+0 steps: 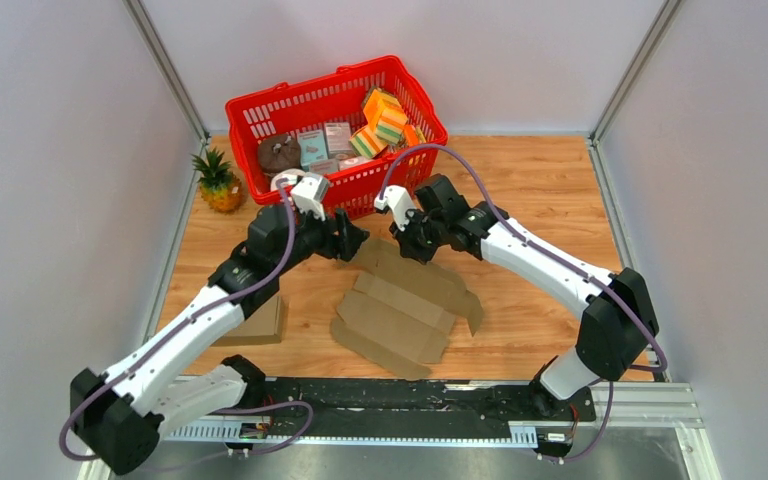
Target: Fold the paper box
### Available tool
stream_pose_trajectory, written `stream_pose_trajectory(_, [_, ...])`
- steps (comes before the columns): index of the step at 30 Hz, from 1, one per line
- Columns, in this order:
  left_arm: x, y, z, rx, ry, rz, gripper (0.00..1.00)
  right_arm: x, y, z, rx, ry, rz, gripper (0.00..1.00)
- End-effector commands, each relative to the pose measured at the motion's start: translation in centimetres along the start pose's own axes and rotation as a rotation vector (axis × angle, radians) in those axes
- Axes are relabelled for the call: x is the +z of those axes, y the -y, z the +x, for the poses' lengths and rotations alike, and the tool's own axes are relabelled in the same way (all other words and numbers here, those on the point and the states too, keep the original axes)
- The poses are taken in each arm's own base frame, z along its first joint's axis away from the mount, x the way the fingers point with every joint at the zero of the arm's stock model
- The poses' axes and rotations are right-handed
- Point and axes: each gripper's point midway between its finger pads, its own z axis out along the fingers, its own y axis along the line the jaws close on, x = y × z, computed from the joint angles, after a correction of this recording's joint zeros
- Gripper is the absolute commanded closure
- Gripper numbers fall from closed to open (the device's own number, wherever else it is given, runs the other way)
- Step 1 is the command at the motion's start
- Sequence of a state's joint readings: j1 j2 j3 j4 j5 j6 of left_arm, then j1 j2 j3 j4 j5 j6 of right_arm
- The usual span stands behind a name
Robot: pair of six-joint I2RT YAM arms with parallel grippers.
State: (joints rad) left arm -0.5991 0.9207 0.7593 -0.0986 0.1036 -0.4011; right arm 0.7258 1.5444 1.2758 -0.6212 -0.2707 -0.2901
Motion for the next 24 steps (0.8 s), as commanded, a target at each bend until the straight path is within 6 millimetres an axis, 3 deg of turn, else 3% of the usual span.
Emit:
stream_pose_trajectory(1, [2.3,-1.1,2.7,0.075,-0.161,-0.006,0.23,-0.3,0.0,-2.3,-0.074,0.046,-0.004,1.0])
stream_pose_trajectory(7, [4.0,-0.3,3.6,0.113,-0.213,0.069,0.3,-0.4,-0.1,-2.7,-0.105,0.043,-0.008,1.0])
stream_pose_trajectory(12, [5.1,-1.2,4.5,0.121,-0.247,0.039,0.41,-0.3,-0.3,-2.7,-0.111,0.049,-0.014,1.0])
stream_pose_trajectory(19, [6.1,-2.3,4.9,0.178,-0.224,-0.051,0.76,0.0,0.0,-2.5,-0.103,0.041,-0.003,1.0])
stream_pose_trajectory(21, [6.5,-1.7,4.6,0.194,-0.189,-0.06,0.86,0.1,0.3,-2.5,-0.102,0.05,0.021,1.0])
stream_pose_trajectory(22, [6.5,-1.8,4.8,0.195,-0.182,-0.075,0.94,-0.1,1.0,-2.4,-0.1,0.047,0.062,1.0])
stream_pose_trajectory(24, [6.6,-2.2,4.5,0.199,-0.135,-0.138,1.0,-0.4,2.1,-2.7,-0.069,0.052,0.13,0.94])
